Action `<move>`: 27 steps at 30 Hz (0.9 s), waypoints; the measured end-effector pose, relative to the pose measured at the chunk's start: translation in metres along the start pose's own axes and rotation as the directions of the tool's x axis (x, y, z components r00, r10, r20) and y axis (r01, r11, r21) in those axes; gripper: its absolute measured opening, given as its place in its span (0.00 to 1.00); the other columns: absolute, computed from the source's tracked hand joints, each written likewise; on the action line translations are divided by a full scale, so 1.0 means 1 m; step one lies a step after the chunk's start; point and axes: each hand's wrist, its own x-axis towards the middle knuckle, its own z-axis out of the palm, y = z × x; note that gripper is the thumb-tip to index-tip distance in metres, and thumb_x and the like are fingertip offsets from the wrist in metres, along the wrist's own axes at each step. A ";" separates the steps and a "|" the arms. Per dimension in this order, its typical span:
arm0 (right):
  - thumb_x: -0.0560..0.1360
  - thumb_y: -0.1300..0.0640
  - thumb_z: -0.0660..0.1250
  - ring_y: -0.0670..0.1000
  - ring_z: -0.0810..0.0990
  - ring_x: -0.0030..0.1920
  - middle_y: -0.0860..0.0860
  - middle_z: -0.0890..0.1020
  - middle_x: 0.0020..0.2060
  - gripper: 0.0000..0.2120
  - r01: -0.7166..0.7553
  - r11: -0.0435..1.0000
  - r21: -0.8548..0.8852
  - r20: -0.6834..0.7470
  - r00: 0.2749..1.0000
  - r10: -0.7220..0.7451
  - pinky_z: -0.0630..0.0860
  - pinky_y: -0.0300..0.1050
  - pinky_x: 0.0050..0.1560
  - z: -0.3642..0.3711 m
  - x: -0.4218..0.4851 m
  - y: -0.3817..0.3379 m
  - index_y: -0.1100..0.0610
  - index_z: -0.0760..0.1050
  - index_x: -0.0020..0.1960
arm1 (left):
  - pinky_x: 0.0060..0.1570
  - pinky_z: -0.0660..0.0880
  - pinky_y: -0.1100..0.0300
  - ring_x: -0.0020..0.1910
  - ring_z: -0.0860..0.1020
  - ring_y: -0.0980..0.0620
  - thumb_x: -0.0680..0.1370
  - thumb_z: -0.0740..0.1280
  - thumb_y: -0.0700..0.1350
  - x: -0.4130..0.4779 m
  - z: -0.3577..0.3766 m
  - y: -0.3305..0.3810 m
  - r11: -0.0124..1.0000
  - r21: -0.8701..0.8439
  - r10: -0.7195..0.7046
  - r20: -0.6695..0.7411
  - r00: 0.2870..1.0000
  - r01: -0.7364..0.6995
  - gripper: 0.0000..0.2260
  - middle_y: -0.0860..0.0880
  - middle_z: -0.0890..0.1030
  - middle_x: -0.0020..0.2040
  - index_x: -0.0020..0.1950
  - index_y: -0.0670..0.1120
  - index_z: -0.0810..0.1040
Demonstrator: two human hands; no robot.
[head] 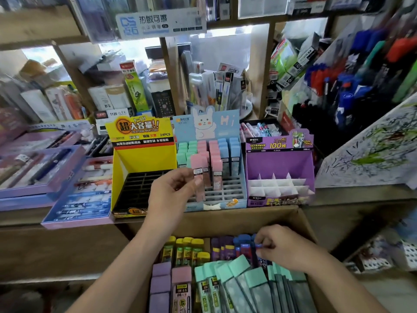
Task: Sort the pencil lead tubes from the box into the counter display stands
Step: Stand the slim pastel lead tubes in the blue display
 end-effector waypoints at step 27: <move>0.77 0.49 0.73 0.41 0.83 0.41 0.44 0.84 0.41 0.06 0.016 1.000 0.013 -0.016 1.000 -0.016 0.74 0.36 0.39 0.000 -0.004 -0.002 0.41 0.76 0.49 | 0.42 0.81 0.59 0.43 0.82 0.58 0.78 0.74 0.47 0.012 0.020 -0.013 0.849 0.500 0.199 0.001 0.980 -0.173 0.09 0.57 0.83 0.41 0.54 0.49 0.77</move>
